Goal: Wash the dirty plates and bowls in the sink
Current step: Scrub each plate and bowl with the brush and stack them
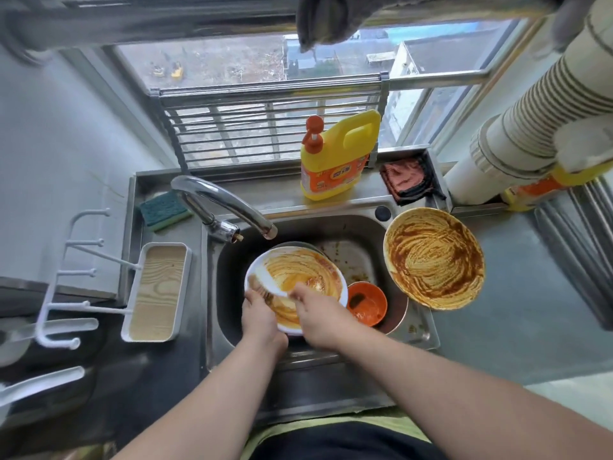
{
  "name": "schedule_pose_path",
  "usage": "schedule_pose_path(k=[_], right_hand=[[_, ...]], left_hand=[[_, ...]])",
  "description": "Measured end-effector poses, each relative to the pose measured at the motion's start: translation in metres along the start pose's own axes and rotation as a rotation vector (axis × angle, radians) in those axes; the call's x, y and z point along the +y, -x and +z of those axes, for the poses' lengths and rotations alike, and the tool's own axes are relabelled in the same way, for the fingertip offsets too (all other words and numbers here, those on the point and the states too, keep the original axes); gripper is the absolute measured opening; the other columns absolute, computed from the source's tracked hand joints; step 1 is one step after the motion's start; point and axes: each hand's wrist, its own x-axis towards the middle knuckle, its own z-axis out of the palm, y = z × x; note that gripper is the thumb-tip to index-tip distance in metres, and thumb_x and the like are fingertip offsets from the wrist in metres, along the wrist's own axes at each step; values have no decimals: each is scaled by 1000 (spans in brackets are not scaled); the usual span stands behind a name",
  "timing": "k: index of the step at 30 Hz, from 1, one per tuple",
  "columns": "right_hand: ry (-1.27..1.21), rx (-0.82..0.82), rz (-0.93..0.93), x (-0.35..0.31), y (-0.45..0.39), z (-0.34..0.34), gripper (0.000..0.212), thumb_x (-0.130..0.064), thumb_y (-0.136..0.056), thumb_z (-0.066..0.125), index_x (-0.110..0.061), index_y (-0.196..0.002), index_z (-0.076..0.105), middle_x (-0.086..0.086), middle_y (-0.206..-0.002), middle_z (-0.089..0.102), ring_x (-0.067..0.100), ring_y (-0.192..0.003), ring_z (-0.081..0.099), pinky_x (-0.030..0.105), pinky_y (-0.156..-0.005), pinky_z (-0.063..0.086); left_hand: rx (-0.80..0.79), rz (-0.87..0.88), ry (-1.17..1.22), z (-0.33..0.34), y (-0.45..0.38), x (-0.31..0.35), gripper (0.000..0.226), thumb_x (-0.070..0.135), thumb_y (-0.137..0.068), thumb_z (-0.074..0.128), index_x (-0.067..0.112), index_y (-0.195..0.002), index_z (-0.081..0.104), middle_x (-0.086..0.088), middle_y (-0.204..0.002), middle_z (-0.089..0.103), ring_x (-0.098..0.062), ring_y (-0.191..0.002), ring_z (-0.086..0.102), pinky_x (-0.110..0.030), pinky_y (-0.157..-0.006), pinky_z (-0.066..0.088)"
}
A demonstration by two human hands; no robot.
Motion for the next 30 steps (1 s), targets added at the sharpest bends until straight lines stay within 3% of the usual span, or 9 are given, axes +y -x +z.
schedule_pose_path(k=[4,7,9,13,17,19,23,27,30], right_hand=[[239,78,164,39,-29,-32,44,-11,-104,31,-43,-133,36,14,-110,69,37,-89,65,48,-75,58],[266,20,189,72,7,-33,27,-15,-104,40,-37,-120,40,12,-101,67,37,-85,66,46,-74,58],[134,-27,159,74,39,-18,16,-26,-110,39,-33,-122,46,11,-99,69,34,-83,66,41,-71,52],[-133,-71,18,28,56,7,19,-33,-112,35,-34,-123,51,9,-98,68,31,-89,63,42,-81,49],[-72,43,-8,-5,3,-2,26,-32,-112,34,-33,-132,50,13,-121,70,37,-109,64,44,-93,52],[26,105,46,2,-21,-16,27,-26,-111,29,-36,-132,43,15,-113,69,38,-100,65,49,-86,55],[252,122,171,50,-11,-35,42,-8,-101,31,-40,-128,34,9,-92,62,35,-79,63,45,-66,54],[144,2,158,74,38,-17,17,-27,-110,34,-37,-120,42,11,-92,67,35,-79,66,45,-69,55],[-24,-65,17,37,49,-2,21,-33,-112,34,-35,-126,49,12,-111,71,35,-98,66,45,-88,54]], left_hand=[[-2,-7,-67,-2,-3,2,41,49,-113,30,31,-143,51,-7,-129,65,-32,-116,65,-59,-101,55],[21,75,-113,-8,-14,19,43,45,-114,31,26,-148,50,-5,-130,61,-27,-113,62,-48,-102,52],[34,123,-141,-10,-25,25,44,45,-114,32,25,-148,51,-6,-134,60,-27,-114,60,-48,-104,51],[-1,114,-95,-6,-22,17,42,50,-112,33,28,-142,53,-5,-132,64,-30,-118,65,-57,-106,52],[-64,71,-3,3,-4,7,42,45,-115,27,25,-145,48,-7,-132,64,-32,-120,65,-51,-101,54],[-68,37,-26,3,-2,1,40,47,-114,29,27,-142,50,-8,-129,65,-33,-118,66,-53,-97,56],[-48,-8,-91,-6,-15,5,44,55,-110,33,34,-144,51,-8,-134,66,-35,-119,66,-65,-100,53],[13,-26,-130,-10,-23,14,51,59,-109,30,37,-154,41,-6,-145,58,-33,-128,61,-61,-108,50],[5,-63,-159,-4,-12,7,54,58,-111,24,31,-153,43,-9,-131,63,-33,-111,66,-55,-92,58]])
